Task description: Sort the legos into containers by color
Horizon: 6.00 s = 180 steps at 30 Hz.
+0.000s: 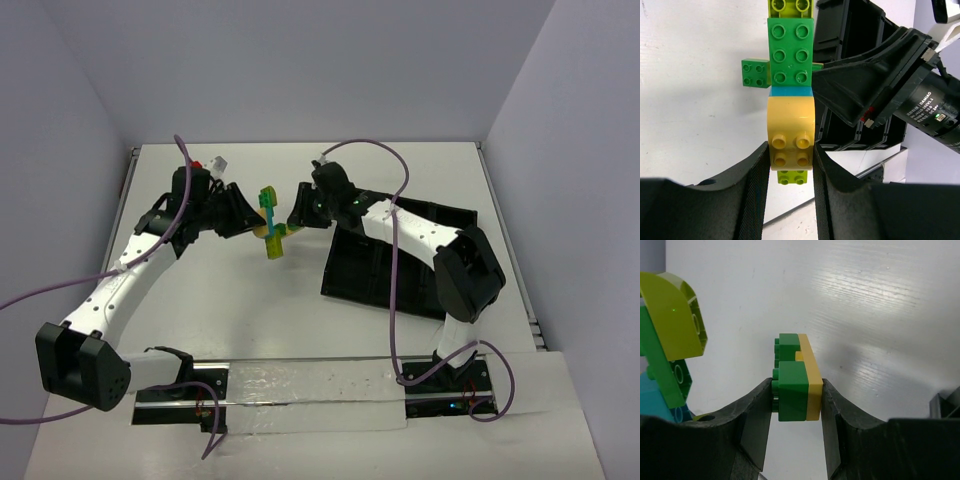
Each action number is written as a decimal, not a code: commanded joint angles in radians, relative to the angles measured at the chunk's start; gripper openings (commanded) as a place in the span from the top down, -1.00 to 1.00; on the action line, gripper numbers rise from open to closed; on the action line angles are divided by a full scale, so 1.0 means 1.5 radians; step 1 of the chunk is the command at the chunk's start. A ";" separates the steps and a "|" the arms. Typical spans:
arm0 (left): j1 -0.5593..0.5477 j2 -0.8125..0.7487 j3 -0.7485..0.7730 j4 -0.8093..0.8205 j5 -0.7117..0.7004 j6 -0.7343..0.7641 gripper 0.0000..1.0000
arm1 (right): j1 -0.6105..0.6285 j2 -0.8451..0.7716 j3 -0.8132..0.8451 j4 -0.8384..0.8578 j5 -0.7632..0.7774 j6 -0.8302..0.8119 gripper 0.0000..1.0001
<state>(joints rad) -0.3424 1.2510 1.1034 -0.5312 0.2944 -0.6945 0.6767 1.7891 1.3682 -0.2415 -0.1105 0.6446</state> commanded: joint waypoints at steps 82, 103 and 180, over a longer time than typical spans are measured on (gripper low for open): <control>-0.057 0.128 0.048 0.093 0.094 0.029 -0.30 | -0.004 -0.191 0.008 -0.043 -0.062 -0.039 1.00; -0.058 0.125 0.065 0.069 0.056 0.038 0.99 | -0.024 -0.206 -0.016 -0.035 -0.067 -0.034 0.99; -0.113 0.180 0.006 0.464 0.419 -0.131 -0.51 | -0.262 -0.436 -0.298 0.270 -0.479 0.092 0.95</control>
<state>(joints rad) -0.5144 1.5026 1.0897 0.0640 0.8756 -0.8690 0.2872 1.1188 0.8835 0.0741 -0.7644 0.7643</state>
